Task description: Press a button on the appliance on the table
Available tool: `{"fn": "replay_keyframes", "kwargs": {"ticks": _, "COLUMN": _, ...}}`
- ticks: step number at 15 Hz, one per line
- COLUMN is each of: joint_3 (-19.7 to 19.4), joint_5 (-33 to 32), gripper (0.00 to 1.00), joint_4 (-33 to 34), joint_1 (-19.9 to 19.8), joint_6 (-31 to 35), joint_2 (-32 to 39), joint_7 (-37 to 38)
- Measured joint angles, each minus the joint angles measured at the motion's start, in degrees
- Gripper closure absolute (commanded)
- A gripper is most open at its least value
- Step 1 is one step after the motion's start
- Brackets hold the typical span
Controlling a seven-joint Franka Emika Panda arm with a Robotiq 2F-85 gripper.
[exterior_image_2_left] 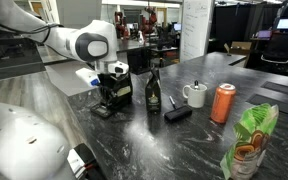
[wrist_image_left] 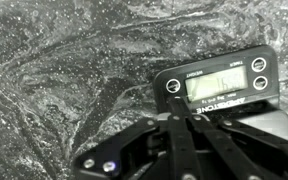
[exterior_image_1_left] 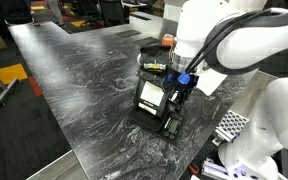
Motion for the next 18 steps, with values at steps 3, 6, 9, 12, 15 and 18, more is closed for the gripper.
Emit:
{"fn": "replay_keyframes", "kwargs": {"ticks": 3, "joint_3": -0.1, "joint_5": -1.0, "gripper": 1.00, "joint_4": 0.1, "joint_1": 0.0, "joint_6": 0.2, "joint_2": 1.2, "joint_7": -1.6}}
{"fn": "replay_keyframes", "kwargs": {"ticks": 6, "joint_3": -0.3, "joint_5": -0.9, "gripper": 1.00, "joint_4": 0.1, "joint_1": 0.2, "joint_6": 0.2, "joint_2": 1.5, "joint_7": -3.8}}
{"fn": "replay_keyframes", "kwargs": {"ticks": 9, "joint_3": -0.5, "joint_5": 0.2, "gripper": 1.00, "joint_4": 0.1, "joint_1": 0.8, "joint_6": 0.1, "joint_2": 1.9, "joint_7": -5.1}}
{"fn": "replay_keyframes", "kwargs": {"ticks": 12, "joint_3": -0.6, "joint_5": 1.2, "gripper": 1.00, "joint_4": 0.1, "joint_1": 1.1, "joint_6": 0.1, "joint_2": 2.7, "joint_7": -5.4}}
{"fn": "replay_keyframes", "kwargs": {"ticks": 15, "joint_3": -0.7, "joint_5": 1.3, "gripper": 1.00, "joint_4": 0.1, "joint_1": 1.1, "joint_6": 0.1, "joint_2": 3.5, "joint_7": -5.4}}
{"fn": "replay_keyframes", "kwargs": {"ticks": 18, "joint_3": -0.7, "joint_5": 1.3, "gripper": 1.00, "joint_4": 0.1, "joint_1": 1.1, "joint_6": 0.2, "joint_2": 4.3, "joint_7": -5.4}}
